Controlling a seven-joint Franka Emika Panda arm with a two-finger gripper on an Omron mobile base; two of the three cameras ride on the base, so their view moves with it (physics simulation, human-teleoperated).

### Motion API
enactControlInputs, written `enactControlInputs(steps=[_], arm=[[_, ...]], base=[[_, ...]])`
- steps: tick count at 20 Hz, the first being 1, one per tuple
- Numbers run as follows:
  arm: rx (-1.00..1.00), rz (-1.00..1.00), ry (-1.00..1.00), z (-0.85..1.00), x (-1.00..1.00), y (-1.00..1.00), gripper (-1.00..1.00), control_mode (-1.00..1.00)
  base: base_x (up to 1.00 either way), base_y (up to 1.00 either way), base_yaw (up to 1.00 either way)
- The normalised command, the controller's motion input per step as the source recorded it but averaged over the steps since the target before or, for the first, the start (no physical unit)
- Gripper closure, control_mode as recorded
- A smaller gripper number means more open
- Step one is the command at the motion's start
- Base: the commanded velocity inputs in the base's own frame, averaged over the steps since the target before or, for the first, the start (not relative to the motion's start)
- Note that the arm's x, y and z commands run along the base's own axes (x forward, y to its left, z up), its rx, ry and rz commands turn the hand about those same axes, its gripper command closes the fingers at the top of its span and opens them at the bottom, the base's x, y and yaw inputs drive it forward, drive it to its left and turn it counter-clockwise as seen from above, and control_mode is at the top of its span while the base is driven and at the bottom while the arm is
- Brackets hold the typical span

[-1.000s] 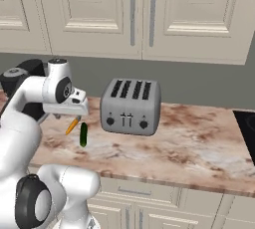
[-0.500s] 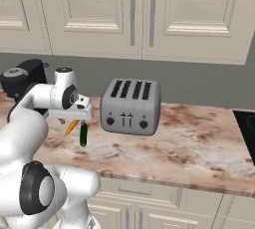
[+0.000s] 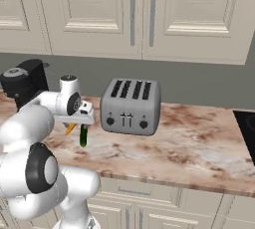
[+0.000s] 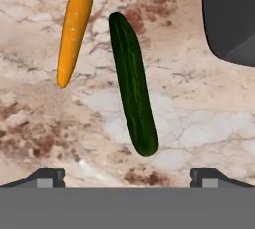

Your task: Place the two vegetables and bowl onto the tray for setting up a vegetable dip station.

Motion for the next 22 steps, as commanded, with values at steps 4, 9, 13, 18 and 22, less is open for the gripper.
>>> enactControlInputs(steps=[4,9,13,18,22], arm=[[0.00,0.00,0.00,-0.34,0.33,0.06,-1.00,-1.00],[0.00,0.00,0.00,-0.27,0.32,0.03,-1.00,-1.00],[0.00,0.00,0.00,-0.28,0.32,0.07,-1.00,-1.00],[0.00,0.00,0.00,-0.33,0.19,0.03,-1.00,-1.00],[0.00,0.00,0.00,-0.29,0.17,0.00,-1.00,-1.00]], base=[[0.00,0.00,0.00],[0.00,0.00,0.00],[0.00,0.00,0.00],[0.00,0.00,0.00],[0.00,0.00,0.00]])
